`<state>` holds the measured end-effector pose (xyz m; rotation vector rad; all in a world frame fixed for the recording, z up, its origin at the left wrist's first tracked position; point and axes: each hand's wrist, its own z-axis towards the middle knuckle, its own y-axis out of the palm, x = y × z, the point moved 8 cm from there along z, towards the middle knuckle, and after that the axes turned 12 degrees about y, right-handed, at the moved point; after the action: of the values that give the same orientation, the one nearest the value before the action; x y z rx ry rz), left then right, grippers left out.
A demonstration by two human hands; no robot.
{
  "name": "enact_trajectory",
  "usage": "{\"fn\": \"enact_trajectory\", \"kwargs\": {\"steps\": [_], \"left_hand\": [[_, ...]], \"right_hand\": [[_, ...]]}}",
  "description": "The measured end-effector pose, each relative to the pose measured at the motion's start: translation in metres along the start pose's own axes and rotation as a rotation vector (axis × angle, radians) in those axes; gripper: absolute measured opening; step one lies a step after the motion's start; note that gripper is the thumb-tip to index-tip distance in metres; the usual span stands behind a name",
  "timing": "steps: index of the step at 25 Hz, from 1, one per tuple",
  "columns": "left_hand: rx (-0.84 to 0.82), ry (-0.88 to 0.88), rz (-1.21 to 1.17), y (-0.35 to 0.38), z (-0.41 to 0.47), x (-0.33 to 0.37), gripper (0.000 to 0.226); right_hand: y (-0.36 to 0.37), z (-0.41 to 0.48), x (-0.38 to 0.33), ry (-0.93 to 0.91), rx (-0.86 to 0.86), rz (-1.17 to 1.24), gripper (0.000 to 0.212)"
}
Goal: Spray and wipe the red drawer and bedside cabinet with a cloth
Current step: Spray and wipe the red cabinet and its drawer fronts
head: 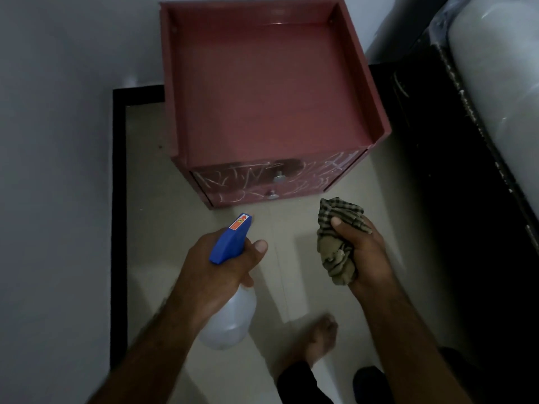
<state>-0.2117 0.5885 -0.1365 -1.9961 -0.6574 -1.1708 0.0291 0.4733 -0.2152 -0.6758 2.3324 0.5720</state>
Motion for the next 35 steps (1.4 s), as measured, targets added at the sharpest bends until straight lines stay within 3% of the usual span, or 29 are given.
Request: {"fn": "enact_trajectory", "kwargs": {"steps": [6, 12, 15, 20, 23, 26, 31, 33, 35], "left_hand": [[0.114, 0.001, -0.016, -0.022, -0.029, -0.046, 0.041], [0.209, 0.008, -0.109, -0.014, -0.021, -0.096, 0.040], [0.248, 0.049, -0.085, -0.011, -0.014, -0.115, 0.042], [0.307, 0.120, -0.070, -0.004, -0.002, -0.147, 0.047], [0.330, 0.157, -0.068, 0.003, 0.009, -0.166, 0.050], [0.367, 0.211, -0.072, 0.003, 0.019, -0.175, 0.041], [0.470, 0.267, -0.115, -0.012, 0.028, -0.176, 0.026], [0.481, 0.281, -0.131, -0.020, 0.025, -0.177, 0.012], [0.471, 0.300, -0.107, -0.026, 0.022, -0.182, 0.015]], "right_hand": [[0.039, -0.001, 0.034, 0.038, -0.088, 0.057, 0.015], [0.059, 0.053, 0.054, 0.001, -0.109, 0.136, 0.031], [0.061, 0.075, 0.059, -0.027, -0.228, 0.155, 0.022], [0.039, 0.113, 0.054, -0.175, -0.258, 0.312, 0.037], [0.033, 0.133, 0.078, -0.103, -0.290, 0.454, 0.046], [0.032, 0.139, 0.103, -0.059, -0.361, 0.526, 0.041], [0.038, 0.136, 0.136, -0.025, -0.410, 0.466, 0.045], [0.048, 0.130, 0.139, -0.031, -0.450, 0.361, 0.037], [0.052, 0.130, 0.137, -0.064, -0.437, 0.286, 0.042]]}}
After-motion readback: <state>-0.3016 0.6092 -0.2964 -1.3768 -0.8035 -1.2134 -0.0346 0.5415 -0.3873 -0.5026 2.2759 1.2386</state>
